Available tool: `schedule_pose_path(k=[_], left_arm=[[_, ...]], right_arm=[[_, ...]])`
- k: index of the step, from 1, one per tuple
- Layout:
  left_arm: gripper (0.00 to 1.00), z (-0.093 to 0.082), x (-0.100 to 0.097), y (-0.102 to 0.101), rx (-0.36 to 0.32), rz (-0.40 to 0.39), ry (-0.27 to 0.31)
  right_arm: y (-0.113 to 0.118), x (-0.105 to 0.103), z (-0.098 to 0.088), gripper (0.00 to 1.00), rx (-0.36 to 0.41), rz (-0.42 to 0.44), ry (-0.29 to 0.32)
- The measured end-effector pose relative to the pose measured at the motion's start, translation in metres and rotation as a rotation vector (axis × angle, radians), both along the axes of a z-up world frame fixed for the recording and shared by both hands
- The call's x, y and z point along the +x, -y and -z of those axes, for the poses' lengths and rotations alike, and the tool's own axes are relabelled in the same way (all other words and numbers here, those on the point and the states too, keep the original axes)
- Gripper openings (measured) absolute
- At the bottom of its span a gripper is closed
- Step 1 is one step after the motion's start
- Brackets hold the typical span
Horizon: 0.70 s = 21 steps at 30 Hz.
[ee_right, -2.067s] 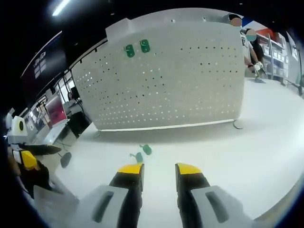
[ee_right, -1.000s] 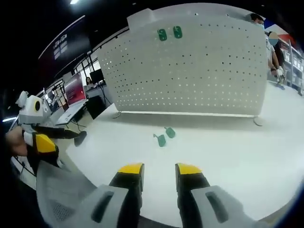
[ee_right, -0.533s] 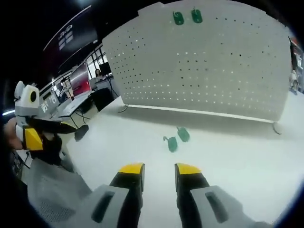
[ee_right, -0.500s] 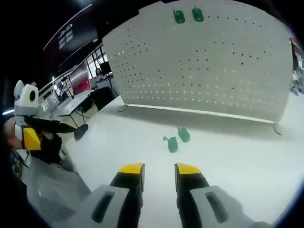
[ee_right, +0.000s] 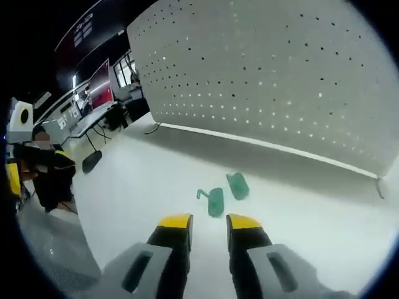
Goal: Insert the hook assembly into the mounting plate slot until the hook locks in place.
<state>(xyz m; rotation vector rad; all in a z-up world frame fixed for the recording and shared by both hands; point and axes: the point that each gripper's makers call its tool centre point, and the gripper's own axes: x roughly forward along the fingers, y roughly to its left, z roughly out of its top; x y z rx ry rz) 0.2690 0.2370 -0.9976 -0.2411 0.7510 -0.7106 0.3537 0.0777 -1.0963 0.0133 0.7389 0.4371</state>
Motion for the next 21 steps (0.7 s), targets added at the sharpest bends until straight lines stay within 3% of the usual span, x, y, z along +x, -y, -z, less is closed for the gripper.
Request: schedule_pose_path(k=[7,21], left_arm=[[0.84,0.005,0.004,-0.006,0.002,-0.026,-0.016],[0.83,0.009,0.003,-0.005,-0.001,-0.044,-0.029]], right_arm=[[-0.012,0.016,0.013,0.17,0.000,-0.036,-0.028],[-0.031,0.023,0.004,0.17,0.033,-0.035,-0.006]])
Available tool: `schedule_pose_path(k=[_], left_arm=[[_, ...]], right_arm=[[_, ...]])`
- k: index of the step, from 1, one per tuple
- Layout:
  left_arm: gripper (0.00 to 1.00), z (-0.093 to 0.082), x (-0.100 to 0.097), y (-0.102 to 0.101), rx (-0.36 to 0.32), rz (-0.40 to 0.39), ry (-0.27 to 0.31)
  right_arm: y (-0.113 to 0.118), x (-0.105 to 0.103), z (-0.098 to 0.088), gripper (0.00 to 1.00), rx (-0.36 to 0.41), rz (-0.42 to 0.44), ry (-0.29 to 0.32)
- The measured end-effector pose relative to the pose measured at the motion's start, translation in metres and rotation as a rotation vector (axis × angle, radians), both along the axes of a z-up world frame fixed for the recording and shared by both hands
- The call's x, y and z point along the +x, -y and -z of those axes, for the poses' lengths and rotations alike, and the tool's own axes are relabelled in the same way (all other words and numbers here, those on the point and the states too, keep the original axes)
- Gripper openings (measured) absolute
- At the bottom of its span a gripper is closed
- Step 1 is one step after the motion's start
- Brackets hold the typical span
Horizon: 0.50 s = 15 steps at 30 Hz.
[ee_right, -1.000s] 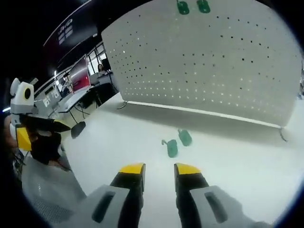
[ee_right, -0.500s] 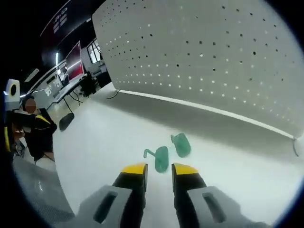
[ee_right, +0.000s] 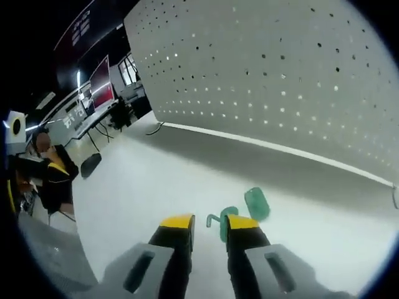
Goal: Insert the hook assembly into the mounting plate slot until the hook locks in place.
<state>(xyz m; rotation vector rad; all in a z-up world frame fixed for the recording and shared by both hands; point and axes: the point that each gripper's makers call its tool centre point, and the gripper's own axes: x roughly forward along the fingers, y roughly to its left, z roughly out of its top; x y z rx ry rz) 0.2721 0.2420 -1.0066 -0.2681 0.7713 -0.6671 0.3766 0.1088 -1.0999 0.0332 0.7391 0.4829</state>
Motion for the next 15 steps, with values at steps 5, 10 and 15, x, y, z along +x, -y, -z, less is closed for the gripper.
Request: schedule_pose_path(k=[5,10,15], left_arm=[[0.83,0.0001,-0.0021,0.0017,-0.005,0.003,-0.004],[0.83,-0.0017,-0.0030,0.0005,-0.006,0.001,-0.001],[0.82,-0.0021,-0.0032,-0.0014,-0.005,0.001,-0.001]], right_arm=[[0.0013,0.0024,-0.0008,0.16,-0.015,0.008,0.003],[-0.0012,0.0035,-0.0011,0.13,-0.038,-0.009,0.011],[-0.0003,0.0036,-0.0003,0.09,-0.081,-0.030,0.020]])
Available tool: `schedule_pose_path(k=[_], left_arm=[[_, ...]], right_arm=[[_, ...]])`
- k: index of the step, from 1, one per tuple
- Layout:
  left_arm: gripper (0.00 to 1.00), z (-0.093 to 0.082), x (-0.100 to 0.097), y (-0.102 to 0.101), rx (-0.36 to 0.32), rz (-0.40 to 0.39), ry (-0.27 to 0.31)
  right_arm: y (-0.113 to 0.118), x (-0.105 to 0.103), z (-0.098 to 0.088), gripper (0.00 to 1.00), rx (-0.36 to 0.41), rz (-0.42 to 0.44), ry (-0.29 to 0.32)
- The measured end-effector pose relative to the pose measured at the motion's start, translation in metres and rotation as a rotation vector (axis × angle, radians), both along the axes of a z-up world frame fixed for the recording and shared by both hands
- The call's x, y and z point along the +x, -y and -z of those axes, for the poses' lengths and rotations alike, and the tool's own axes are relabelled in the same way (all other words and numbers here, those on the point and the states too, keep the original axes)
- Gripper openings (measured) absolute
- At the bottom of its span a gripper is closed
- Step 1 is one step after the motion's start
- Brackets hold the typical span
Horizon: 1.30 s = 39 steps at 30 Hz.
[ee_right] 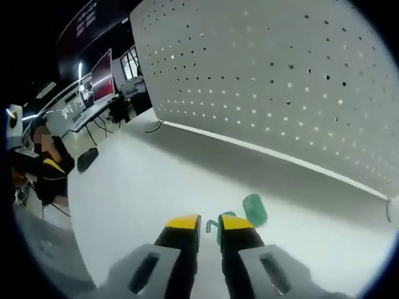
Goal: Insert the hook assembly into the mounting plate slot until the hook locks in place.
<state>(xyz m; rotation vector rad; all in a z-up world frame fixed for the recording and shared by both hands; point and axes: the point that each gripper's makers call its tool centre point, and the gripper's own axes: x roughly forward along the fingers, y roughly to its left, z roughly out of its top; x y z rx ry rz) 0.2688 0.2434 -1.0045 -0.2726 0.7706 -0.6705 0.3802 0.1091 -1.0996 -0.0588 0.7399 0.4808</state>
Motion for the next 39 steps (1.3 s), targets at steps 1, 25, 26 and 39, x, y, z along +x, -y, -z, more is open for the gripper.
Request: schedule_pose_path(k=[1,25,26,39], left_arm=[[0.82,0.000,0.000,0.000,0.000,0.001,0.001],[0.82,-0.004,0.008,0.003,-0.008,0.016,0.007],[0.82,-0.004,0.009,0.003,-0.007,0.016,0.007],[0.85,-0.014,0.038,0.007,-0.001,0.008,-0.028]], right_arm=[[0.001,0.000,0.001,0.09,-0.006,0.001,-0.003],[0.022,0.000,-0.004,0.01,-0.112,-0.052,0.042],[0.023,0.000,-0.008,0.01,-0.099,-0.051,0.048],[0.015,-0.012,-0.086,0.01,0.090,-0.070,0.151]])
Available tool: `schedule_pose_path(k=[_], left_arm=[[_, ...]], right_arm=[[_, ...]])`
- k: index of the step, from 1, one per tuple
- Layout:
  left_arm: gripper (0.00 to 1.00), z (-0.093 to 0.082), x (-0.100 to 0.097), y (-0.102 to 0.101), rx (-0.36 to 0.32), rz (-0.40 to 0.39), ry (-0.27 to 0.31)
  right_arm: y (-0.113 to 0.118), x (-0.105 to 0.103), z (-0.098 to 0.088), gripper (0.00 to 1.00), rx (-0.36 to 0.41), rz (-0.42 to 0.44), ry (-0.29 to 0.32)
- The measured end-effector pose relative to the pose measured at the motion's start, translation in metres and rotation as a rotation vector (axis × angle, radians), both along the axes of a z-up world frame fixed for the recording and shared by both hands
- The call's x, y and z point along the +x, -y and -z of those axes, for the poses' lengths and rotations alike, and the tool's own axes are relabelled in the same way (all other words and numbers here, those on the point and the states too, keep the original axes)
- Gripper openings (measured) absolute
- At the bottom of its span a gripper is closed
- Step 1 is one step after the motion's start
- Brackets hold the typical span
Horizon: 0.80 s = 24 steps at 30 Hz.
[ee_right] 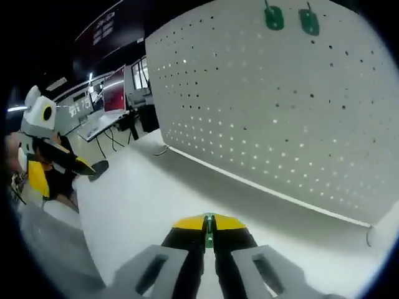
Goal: Insert the hook assembly into the mounting plate slot until the hook locks in place.
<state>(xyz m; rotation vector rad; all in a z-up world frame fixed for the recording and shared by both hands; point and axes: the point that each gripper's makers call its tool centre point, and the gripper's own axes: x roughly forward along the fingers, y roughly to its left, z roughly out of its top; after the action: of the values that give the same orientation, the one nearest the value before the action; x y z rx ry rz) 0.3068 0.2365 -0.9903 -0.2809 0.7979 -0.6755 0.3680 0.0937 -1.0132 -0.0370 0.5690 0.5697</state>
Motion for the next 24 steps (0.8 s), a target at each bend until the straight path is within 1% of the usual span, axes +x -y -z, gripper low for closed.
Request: schedule_pose_path(k=[1,3,5,7,9,10,11,12,14,17,20,24], left_arm=[[0.85,-0.001,0.002,0.000,0.006,-0.002,0.009],[0.84,-0.003,0.004,0.003,0.002,-0.002,0.001],[0.83,-0.004,0.005,0.007,-0.014,0.003,-0.015],[0.81,-0.006,0.006,0.011,-0.031,0.004,-0.028],[0.79,-0.009,0.005,0.015,-0.050,0.007,-0.036],[0.79,-0.010,0.004,0.017,-0.054,0.010,-0.042],[0.79,-0.011,0.002,0.020,-0.063,0.017,-0.056],[0.78,-0.011,0.000,0.022,-0.070,0.022,-0.065],[0.76,-0.012,-0.003,0.026,-0.080,0.034,-0.076],[0.70,-0.012,-0.008,0.030,-0.095,0.052,-0.098],[0.65,-0.014,-0.016,0.035,-0.136,0.065,-0.132],[0.57,-0.017,-0.026,0.041,-0.248,0.049,-0.219]], right_arm=[[-0.002,-0.003,-0.005,0.01,0.013,-0.005,0.005],[-0.008,-0.014,-0.015,0.01,0.039,-0.035,0.018],[-0.014,-0.023,-0.024,0.01,0.063,-0.057,0.032],[-0.023,-0.037,-0.033,0.01,0.105,-0.083,0.030],[-0.030,-0.049,-0.041,0.01,0.116,-0.119,0.044],[-0.033,-0.054,-0.045,0.01,0.120,-0.130,0.051],[-0.040,-0.062,-0.050,0.01,0.122,-0.167,0.064],[-0.043,-0.067,-0.054,0.01,0.131,-0.180,0.073],[-0.052,-0.079,-0.061,0.01,0.171,-0.200,0.071],[-0.062,-0.093,-0.066,0.01,0.188,-0.235,0.086],[-0.068,-0.102,-0.073,0.00,0.205,-0.256,0.098],[-0.076,-0.110,-0.086,0.00,0.243,-0.277,0.115]])
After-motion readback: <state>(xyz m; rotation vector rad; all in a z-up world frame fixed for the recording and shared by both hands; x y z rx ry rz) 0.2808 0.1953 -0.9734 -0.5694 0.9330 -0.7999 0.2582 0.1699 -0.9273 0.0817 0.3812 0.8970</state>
